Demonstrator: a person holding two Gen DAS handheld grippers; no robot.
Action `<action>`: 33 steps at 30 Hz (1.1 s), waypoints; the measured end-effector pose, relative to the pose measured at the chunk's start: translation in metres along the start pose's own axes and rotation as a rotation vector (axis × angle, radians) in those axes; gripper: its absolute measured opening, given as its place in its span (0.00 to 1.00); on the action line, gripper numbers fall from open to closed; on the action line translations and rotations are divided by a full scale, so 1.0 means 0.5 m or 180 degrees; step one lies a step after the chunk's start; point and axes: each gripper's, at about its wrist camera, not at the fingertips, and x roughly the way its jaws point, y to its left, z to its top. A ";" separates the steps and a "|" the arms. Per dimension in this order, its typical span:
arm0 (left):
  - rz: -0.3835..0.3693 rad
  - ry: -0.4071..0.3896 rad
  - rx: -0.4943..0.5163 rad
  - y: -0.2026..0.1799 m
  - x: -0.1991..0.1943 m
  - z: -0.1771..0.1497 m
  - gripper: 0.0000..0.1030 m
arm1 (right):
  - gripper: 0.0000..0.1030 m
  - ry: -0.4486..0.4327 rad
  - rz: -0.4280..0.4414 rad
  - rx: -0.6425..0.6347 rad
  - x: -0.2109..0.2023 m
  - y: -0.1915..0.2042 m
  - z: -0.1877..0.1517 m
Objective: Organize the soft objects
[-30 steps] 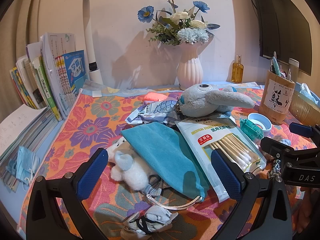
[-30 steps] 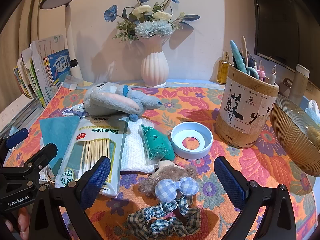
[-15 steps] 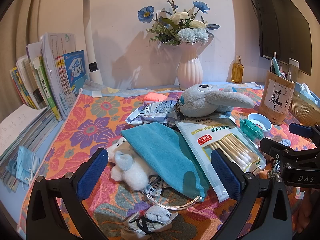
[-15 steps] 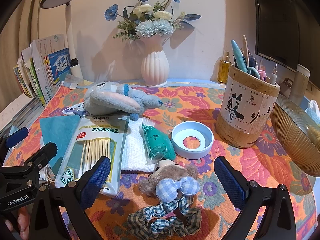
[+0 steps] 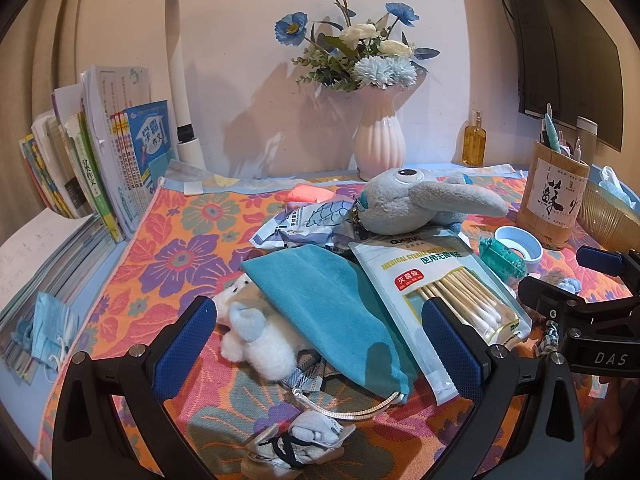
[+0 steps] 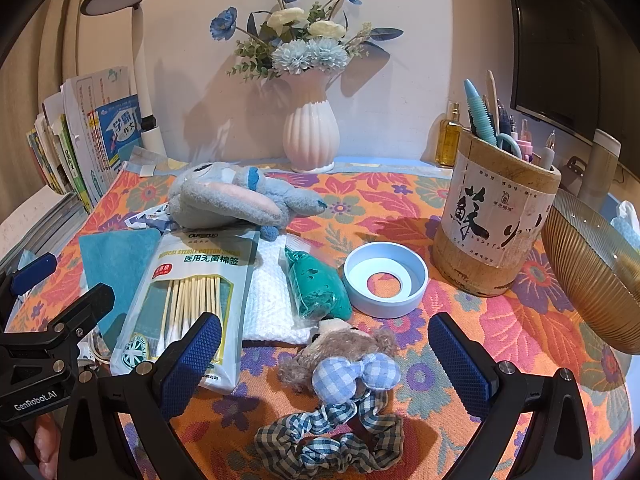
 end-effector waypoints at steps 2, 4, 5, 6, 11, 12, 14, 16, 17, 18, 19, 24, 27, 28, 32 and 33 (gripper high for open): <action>0.0001 0.0001 0.0000 0.000 0.000 0.000 0.99 | 1.00 0.0004 0.0001 -0.0005 0.001 0.001 -0.002; -0.0001 0.0003 0.0004 -0.002 -0.001 0.001 0.99 | 1.00 0.0011 0.0004 -0.0013 0.001 0.001 -0.005; -0.0005 0.0006 0.0007 -0.003 -0.001 0.002 0.99 | 1.00 0.0015 0.0003 -0.0017 0.001 0.002 -0.004; -0.0009 0.0008 0.0008 -0.003 -0.001 0.003 0.99 | 1.00 0.0020 0.0003 -0.0022 0.001 0.003 -0.004; -0.0015 0.0015 0.0010 -0.007 0.000 0.005 0.99 | 1.00 0.0046 0.0001 -0.0035 0.004 0.004 0.002; -0.0015 0.0016 0.0011 -0.007 0.000 0.005 0.99 | 1.00 0.0050 0.0003 -0.0036 0.005 0.003 0.002; -0.0012 0.0016 0.0011 -0.009 0.000 0.005 0.99 | 1.00 0.0062 0.0002 -0.0037 0.005 0.003 0.002; -0.0013 0.0016 0.0010 -0.009 0.000 0.005 0.99 | 1.00 0.0076 0.0001 -0.0042 0.008 0.003 0.004; -0.0012 0.0016 0.0009 -0.010 0.000 0.005 0.99 | 1.00 0.0081 -0.0001 -0.0043 0.009 0.003 0.004; -0.0011 0.0015 0.0008 -0.010 0.000 0.004 0.99 | 1.00 0.0085 -0.0001 -0.0042 0.009 0.003 0.004; -0.0012 0.0014 0.0008 -0.010 0.000 0.004 0.99 | 1.00 0.0088 -0.0001 -0.0043 0.009 0.003 0.005; -0.0011 0.0009 0.0008 -0.011 0.001 0.005 0.99 | 1.00 0.0085 -0.0002 -0.0046 0.010 0.002 0.005; -0.0015 0.0006 0.0008 -0.014 0.001 0.004 0.99 | 1.00 0.0084 -0.0004 -0.0046 0.010 0.002 0.005; -0.0016 0.0006 0.0008 -0.015 0.002 0.005 0.99 | 1.00 0.0083 -0.0004 -0.0046 0.010 0.002 0.005; -0.0011 0.0005 0.0007 -0.014 0.001 0.004 0.99 | 1.00 0.0085 -0.0002 -0.0046 0.009 0.002 0.006; -0.0011 0.0004 0.0006 -0.014 0.001 0.004 0.99 | 1.00 0.0084 -0.0003 -0.0047 0.010 0.003 0.006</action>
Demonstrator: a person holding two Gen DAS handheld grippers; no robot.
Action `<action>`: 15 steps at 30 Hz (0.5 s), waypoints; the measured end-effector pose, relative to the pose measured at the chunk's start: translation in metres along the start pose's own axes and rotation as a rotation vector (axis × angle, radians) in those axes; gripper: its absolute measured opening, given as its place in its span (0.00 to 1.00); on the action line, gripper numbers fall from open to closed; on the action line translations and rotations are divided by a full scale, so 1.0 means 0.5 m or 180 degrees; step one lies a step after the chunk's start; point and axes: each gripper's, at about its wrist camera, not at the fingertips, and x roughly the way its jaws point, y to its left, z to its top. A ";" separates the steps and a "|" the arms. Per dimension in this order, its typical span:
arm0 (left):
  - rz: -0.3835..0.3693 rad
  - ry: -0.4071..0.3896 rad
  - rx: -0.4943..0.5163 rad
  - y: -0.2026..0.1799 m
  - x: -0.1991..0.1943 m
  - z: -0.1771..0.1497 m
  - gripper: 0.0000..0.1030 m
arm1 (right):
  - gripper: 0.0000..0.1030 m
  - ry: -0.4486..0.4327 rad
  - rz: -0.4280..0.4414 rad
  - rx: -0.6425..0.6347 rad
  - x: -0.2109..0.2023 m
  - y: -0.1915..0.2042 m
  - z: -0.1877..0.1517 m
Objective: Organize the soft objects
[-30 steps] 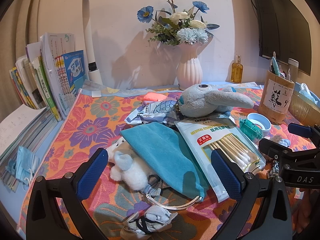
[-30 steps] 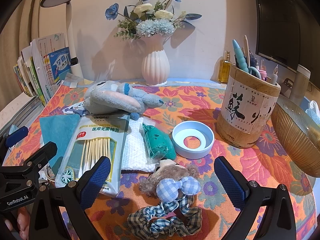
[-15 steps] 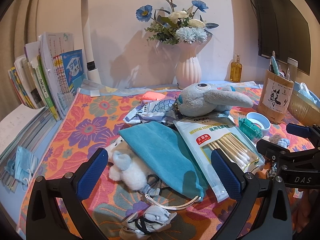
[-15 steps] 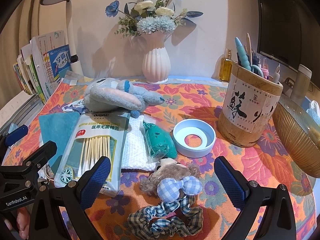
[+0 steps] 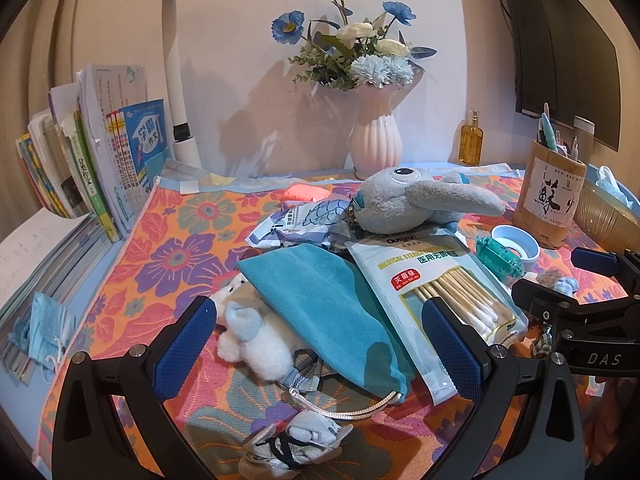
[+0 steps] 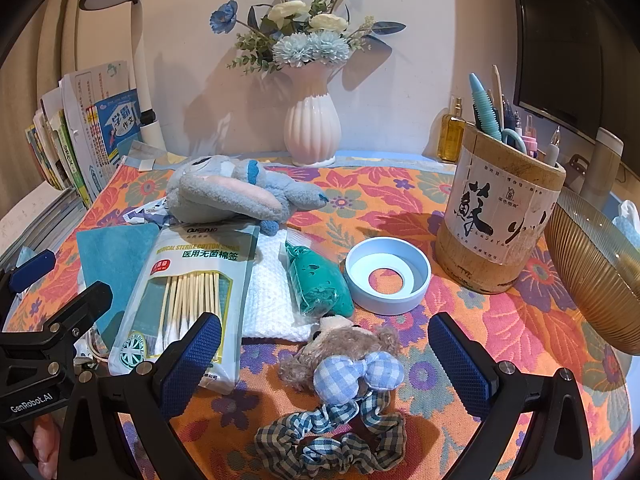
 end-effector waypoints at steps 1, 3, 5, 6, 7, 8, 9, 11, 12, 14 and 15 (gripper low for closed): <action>0.0000 -0.0001 -0.0001 -0.001 0.001 0.001 0.99 | 1.00 -0.0001 -0.0001 0.0000 0.000 0.000 0.000; 0.0004 -0.0001 -0.0006 0.000 0.000 0.000 0.99 | 1.00 0.0002 -0.0001 0.0002 0.000 0.000 0.000; -0.0002 -0.0004 -0.0011 0.000 0.000 0.000 0.99 | 1.00 0.0006 0.0000 0.0002 0.000 0.001 0.000; -0.0002 -0.0002 -0.0013 -0.001 0.001 0.000 0.99 | 1.00 0.0011 -0.0001 0.0003 0.001 0.001 0.001; -0.0001 -0.0003 -0.0011 0.000 0.000 -0.001 0.99 | 1.00 0.0014 -0.0003 0.0005 0.000 0.000 0.001; 0.0002 -0.0004 -0.0012 -0.001 0.000 -0.001 0.99 | 1.00 0.0013 -0.0006 0.0006 0.000 0.000 0.000; 0.0007 -0.0007 -0.0013 -0.001 -0.001 -0.002 0.99 | 1.00 0.0009 -0.0005 0.0001 -0.001 0.001 0.000; 0.0004 -0.0003 -0.0008 -0.001 0.000 -0.002 0.99 | 1.00 0.0014 0.0006 -0.0014 0.000 0.001 0.000; 0.0005 -0.0002 -0.0006 -0.002 0.000 -0.002 0.99 | 1.00 0.0020 0.0008 -0.0025 0.000 0.002 0.000; 0.0007 -0.0003 -0.0002 0.000 -0.002 -0.004 0.99 | 1.00 0.0025 -0.0006 -0.0038 0.000 0.004 0.000; 0.0007 -0.0002 0.0000 -0.001 -0.003 -0.004 0.99 | 1.00 0.0022 -0.0018 -0.0038 0.000 0.005 -0.001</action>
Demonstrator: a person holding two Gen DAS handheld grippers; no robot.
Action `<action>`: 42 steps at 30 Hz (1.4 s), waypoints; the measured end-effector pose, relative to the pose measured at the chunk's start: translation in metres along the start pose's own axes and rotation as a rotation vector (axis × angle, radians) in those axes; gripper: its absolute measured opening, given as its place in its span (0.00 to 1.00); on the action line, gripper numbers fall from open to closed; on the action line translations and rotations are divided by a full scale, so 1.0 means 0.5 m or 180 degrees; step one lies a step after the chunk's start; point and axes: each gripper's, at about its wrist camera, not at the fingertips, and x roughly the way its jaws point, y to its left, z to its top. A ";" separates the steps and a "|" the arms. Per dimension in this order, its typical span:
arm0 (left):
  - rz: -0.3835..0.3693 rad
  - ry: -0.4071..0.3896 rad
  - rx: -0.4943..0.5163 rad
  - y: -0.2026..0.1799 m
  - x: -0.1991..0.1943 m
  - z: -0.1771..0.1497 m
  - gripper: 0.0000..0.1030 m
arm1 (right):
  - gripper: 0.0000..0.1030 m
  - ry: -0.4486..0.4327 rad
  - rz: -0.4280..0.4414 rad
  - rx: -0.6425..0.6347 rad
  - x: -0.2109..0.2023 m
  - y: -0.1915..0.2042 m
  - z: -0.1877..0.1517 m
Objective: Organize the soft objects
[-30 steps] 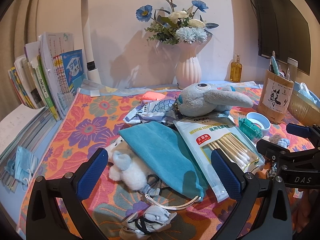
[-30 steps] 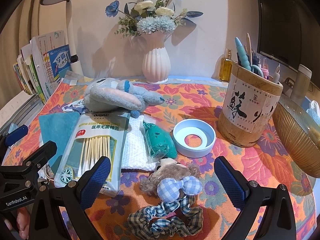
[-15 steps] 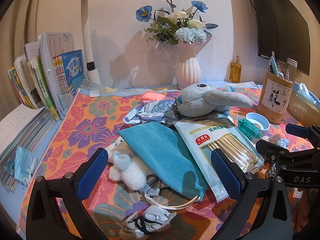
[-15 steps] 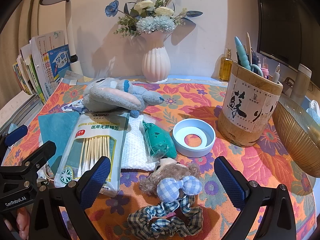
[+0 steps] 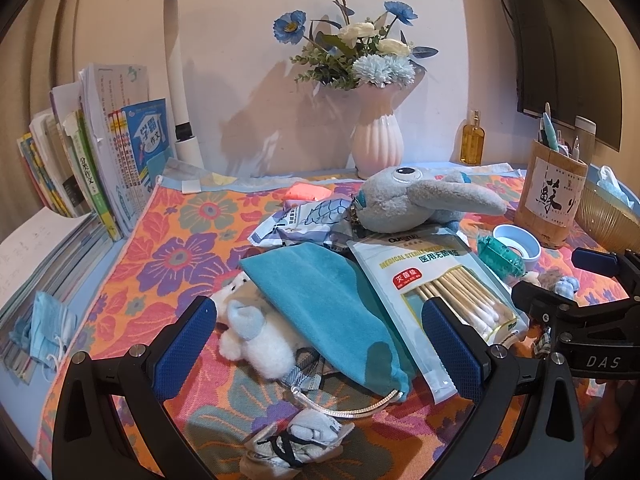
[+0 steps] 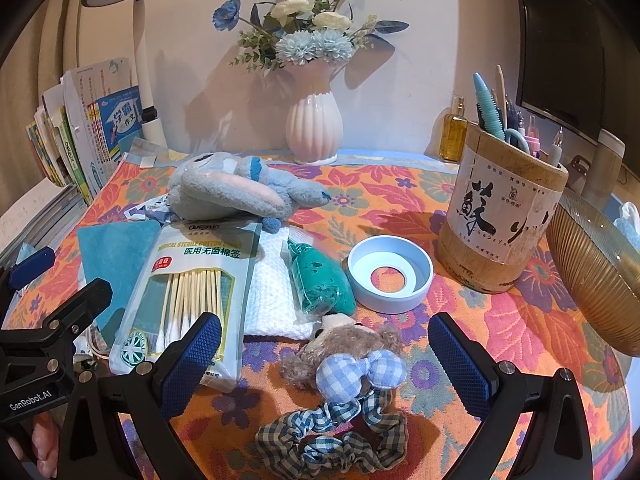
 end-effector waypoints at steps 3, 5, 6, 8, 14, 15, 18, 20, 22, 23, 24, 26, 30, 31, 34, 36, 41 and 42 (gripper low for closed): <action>0.0000 0.0003 -0.0006 0.000 0.000 0.000 0.99 | 1.00 0.0004 -0.0004 0.0006 0.002 0.000 0.001; -0.0010 0.0029 -0.0013 0.003 0.000 -0.001 0.99 | 1.00 0.0012 0.0010 -0.0002 0.003 0.001 0.000; -0.0058 0.0065 -0.0026 0.009 0.000 -0.001 0.99 | 1.00 0.0016 0.0020 -0.0009 0.003 0.001 0.000; -0.0267 0.0167 -0.0251 0.046 -0.003 -0.002 0.99 | 1.00 -0.0043 0.0050 0.0014 -0.007 -0.002 -0.002; -0.0796 0.0395 -0.1071 0.200 -0.048 -0.056 0.99 | 1.00 -0.0081 0.0243 0.0264 -0.060 -0.036 -0.042; -0.0785 0.0382 -0.1092 0.209 -0.058 -0.057 0.99 | 1.00 -0.0063 0.0328 0.0371 -0.068 -0.048 -0.044; -0.0752 0.0400 -0.1042 0.203 -0.073 -0.045 0.99 | 1.00 -0.0087 0.0438 0.0563 -0.091 -0.070 -0.041; -0.0678 0.0453 -0.0948 0.182 -0.066 -0.030 0.99 | 1.00 -0.0078 0.0464 0.0601 -0.104 -0.077 -0.035; -0.0660 0.0588 -0.0916 0.169 -0.050 -0.026 0.99 | 1.00 -0.0071 0.0452 0.0533 -0.122 -0.082 -0.033; -0.0632 0.0741 -0.0920 0.161 -0.034 -0.030 0.99 | 1.00 -0.0067 0.0441 0.0488 -0.126 -0.082 -0.032; -0.0661 0.0840 -0.0930 0.158 -0.025 -0.039 0.99 | 1.00 -0.0029 0.0420 0.0382 -0.131 -0.081 -0.035; -0.0840 0.0925 -0.0925 0.145 -0.016 -0.058 0.99 | 1.00 0.0097 0.0408 0.0235 -0.128 -0.085 -0.044; -0.0760 0.0995 -0.0654 0.113 -0.007 -0.075 0.99 | 1.00 0.0441 0.0676 0.0158 -0.097 -0.087 -0.078; -0.0741 0.1012 -0.0606 0.107 -0.005 -0.075 0.99 | 1.00 0.0502 0.0779 0.0212 -0.085 -0.085 -0.085; -0.0808 0.1080 -0.0560 0.101 0.005 -0.077 0.99 | 1.00 0.0594 0.0876 0.0220 -0.061 -0.071 -0.087; -0.0814 0.1131 -0.0544 0.096 0.017 -0.079 0.99 | 1.00 0.0614 0.0766 0.0187 -0.047 -0.061 -0.080; -0.0724 0.1052 -0.0506 0.088 0.028 -0.080 0.99 | 1.00 0.0681 0.0514 0.0180 -0.016 -0.060 -0.077; -0.0734 0.1029 -0.0521 0.088 0.027 -0.081 0.98 | 0.99 0.0681 0.0509 0.0185 -0.013 -0.060 -0.080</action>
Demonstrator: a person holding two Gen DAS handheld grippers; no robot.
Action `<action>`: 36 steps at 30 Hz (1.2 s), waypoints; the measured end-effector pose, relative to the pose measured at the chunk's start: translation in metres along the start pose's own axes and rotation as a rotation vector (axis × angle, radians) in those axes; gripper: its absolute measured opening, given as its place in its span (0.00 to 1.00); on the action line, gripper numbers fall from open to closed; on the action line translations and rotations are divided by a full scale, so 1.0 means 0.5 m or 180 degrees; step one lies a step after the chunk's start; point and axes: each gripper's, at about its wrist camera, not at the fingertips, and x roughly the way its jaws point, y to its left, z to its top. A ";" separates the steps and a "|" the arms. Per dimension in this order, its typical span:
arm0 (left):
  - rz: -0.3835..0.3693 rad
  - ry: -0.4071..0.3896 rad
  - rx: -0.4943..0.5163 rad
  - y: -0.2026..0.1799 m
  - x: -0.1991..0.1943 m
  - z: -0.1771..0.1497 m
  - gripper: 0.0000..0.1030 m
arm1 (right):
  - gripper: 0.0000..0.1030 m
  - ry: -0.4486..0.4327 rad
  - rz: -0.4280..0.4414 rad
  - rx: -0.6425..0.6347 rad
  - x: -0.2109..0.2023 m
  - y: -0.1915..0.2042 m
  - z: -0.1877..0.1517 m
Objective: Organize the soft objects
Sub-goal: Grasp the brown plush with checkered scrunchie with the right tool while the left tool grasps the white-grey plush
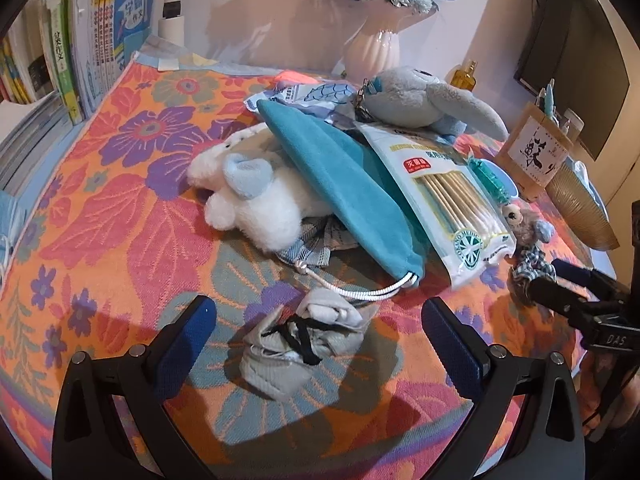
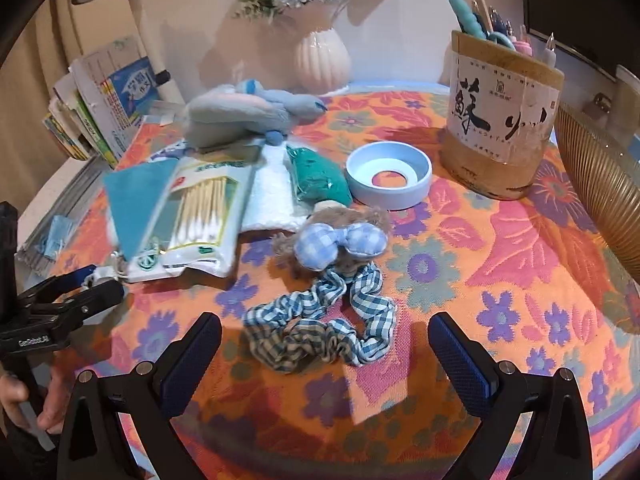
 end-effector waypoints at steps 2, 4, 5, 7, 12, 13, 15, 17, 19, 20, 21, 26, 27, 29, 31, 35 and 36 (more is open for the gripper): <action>-0.0022 -0.0059 -0.0002 -0.002 -0.006 -0.003 0.87 | 0.73 -0.0023 -0.0001 -0.0005 0.004 -0.001 -0.004; -0.0025 -0.0107 0.0029 -0.010 -0.012 -0.005 0.47 | 0.59 -0.0090 0.0010 -0.0122 0.002 0.005 -0.006; 0.0029 -0.0091 0.0054 -0.015 -0.010 -0.006 0.43 | 0.49 -0.0095 0.0027 -0.0158 0.000 0.008 -0.008; 0.0074 -0.0136 0.0087 -0.024 -0.016 -0.011 0.42 | 0.38 -0.0140 0.0030 -0.0245 -0.008 0.018 -0.016; -0.0058 -0.0278 0.0032 -0.036 -0.055 -0.026 0.42 | 0.30 -0.0441 0.0191 -0.0365 -0.066 0.028 -0.025; -0.0081 -0.0313 0.0029 -0.037 -0.064 -0.028 0.42 | 0.29 -0.0510 0.0219 -0.0365 -0.078 0.030 -0.024; -0.0099 -0.0418 0.0038 -0.044 -0.089 -0.029 0.42 | 0.28 -0.0678 0.0249 -0.0351 -0.108 0.029 -0.019; -0.0145 -0.0478 0.0045 -0.049 -0.106 -0.026 0.42 | 0.28 -0.0753 0.0256 -0.0324 -0.125 0.027 -0.015; -0.0165 -0.0503 0.0056 -0.053 -0.114 -0.028 0.42 | 0.28 -0.0756 0.0257 -0.0328 -0.129 0.028 -0.015; -0.0167 -0.0527 0.0080 -0.056 -0.118 -0.030 0.42 | 0.28 -0.0757 0.0222 -0.0337 -0.129 0.028 -0.017; -0.0141 -0.0540 0.0100 -0.057 -0.118 -0.030 0.42 | 0.28 -0.0746 0.0146 -0.0349 -0.127 0.027 -0.020; -0.0132 -0.0481 0.0219 -0.072 -0.110 -0.037 0.42 | 0.33 -0.0289 0.0066 -0.0349 -0.083 -0.011 -0.027; -0.0140 -0.0478 0.0238 -0.074 -0.108 -0.039 0.42 | 0.39 -0.0231 0.0066 -0.0306 -0.078 -0.021 -0.031; -0.0154 -0.0469 0.0266 -0.077 -0.106 -0.043 0.42 | 0.79 -0.0124 0.0158 -0.0171 -0.068 -0.045 -0.039; -0.0167 -0.0443 0.0286 -0.082 -0.100 -0.043 0.42 | 0.85 -0.0156 0.0401 -0.0015 -0.072 -0.065 -0.043; -0.0193 -0.0412 0.0351 -0.096 -0.091 -0.044 0.42 | 0.89 -0.0108 0.0577 0.0148 -0.059 -0.058 -0.040; -0.0199 -0.0408 0.0365 -0.099 -0.089 -0.045 0.42 | 0.89 -0.0105 0.0568 0.0130 -0.056 -0.050 -0.041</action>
